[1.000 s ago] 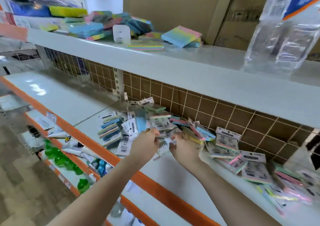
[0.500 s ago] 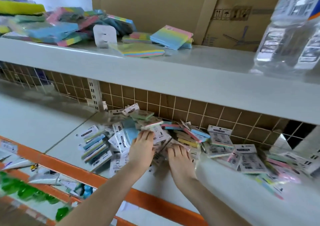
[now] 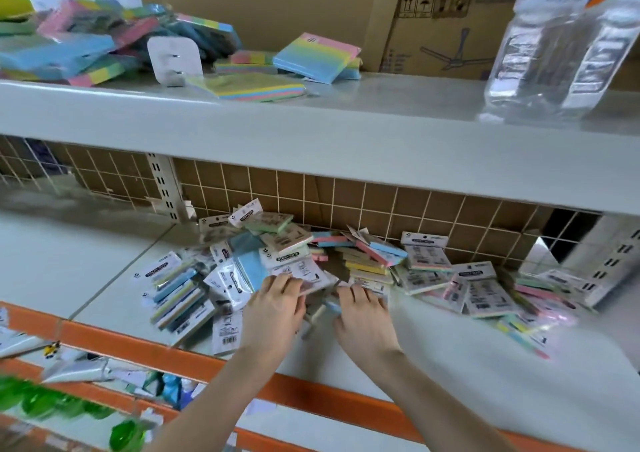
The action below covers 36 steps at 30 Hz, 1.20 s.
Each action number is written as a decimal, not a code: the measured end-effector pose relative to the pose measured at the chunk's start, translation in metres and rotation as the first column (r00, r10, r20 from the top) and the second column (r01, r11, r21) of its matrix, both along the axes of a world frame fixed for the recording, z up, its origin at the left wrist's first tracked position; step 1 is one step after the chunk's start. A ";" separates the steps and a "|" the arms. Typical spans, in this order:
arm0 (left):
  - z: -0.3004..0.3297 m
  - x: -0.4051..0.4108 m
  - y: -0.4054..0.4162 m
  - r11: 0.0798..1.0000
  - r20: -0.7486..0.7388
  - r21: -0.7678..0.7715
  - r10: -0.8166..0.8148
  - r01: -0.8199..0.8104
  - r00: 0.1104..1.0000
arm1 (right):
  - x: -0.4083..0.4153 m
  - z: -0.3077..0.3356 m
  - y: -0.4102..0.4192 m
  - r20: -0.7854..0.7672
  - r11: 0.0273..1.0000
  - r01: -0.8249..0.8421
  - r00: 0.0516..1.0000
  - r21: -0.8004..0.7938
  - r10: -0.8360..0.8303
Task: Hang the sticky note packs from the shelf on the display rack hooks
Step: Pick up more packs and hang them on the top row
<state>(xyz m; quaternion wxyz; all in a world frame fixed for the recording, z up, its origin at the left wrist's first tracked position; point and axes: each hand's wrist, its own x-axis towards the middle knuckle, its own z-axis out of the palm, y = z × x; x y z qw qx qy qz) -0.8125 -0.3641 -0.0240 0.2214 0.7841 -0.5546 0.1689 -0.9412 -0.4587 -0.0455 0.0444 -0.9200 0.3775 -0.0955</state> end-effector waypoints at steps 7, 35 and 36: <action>0.023 -0.015 0.003 0.958 -0.419 -0.260 0.004 -0.124 0.908 | -0.056 0.026 -0.030 0.421 0.483 -0.091 0.643 0.871 -0.640; 0.039 -0.266 -0.079 0.909 -0.978 -0.183 -0.130 0.375 -0.161 | -0.321 0.053 -0.035 0.452 0.400 -0.282 0.150 0.872 -0.879; 0.042 -0.271 -0.082 0.895 -0.988 -0.153 -0.136 0.419 -0.072 | -0.330 0.054 -0.033 0.472 0.422 -0.262 0.173 0.868 -0.864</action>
